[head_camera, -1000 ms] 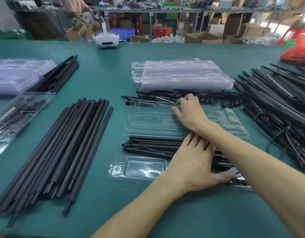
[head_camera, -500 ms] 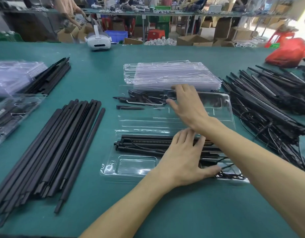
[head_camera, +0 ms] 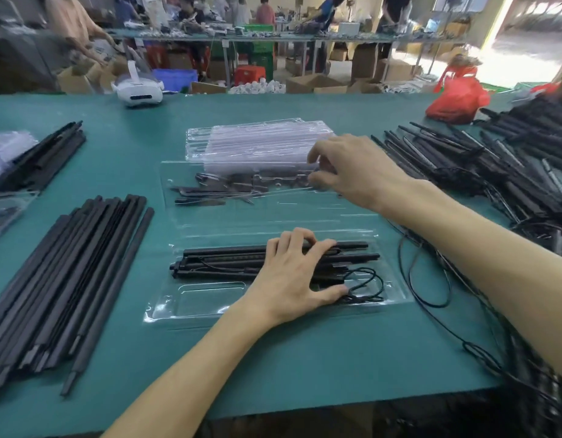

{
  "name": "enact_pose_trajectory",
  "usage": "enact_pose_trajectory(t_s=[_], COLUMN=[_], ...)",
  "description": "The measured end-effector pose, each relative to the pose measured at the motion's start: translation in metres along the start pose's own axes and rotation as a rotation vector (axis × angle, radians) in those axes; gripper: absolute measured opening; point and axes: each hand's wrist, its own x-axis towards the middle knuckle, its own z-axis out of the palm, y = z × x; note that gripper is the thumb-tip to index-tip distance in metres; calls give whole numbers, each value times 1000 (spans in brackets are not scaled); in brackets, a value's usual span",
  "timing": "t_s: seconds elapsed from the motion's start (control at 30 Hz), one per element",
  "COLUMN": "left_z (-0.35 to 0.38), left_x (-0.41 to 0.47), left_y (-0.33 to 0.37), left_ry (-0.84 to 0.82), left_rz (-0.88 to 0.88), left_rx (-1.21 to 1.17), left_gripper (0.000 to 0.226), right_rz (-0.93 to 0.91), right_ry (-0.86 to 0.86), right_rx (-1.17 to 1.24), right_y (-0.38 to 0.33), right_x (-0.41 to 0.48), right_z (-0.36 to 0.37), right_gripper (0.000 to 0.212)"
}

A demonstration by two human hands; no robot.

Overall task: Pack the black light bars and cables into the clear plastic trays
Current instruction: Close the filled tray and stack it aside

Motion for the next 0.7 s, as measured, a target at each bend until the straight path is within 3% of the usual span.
enact_pose_trajectory(t_s=[0.33,0.6,0.7], left_z=[-10,-24,-24], left_x=[-4,-2,0], left_y=[16,34,45], left_ry=[17,-119,-166], left_rz=[332,360,383], left_rx=[140,397,448], left_gripper=[37,41,55], right_rz=[49,58,33], right_ry=[-19,-100,-175], right_rx=[81,143,239], right_y=[9,11,14], right_x=[-49,-74,-83], right_z=[-13,-12,-12], right_gripper=[14,25,29])
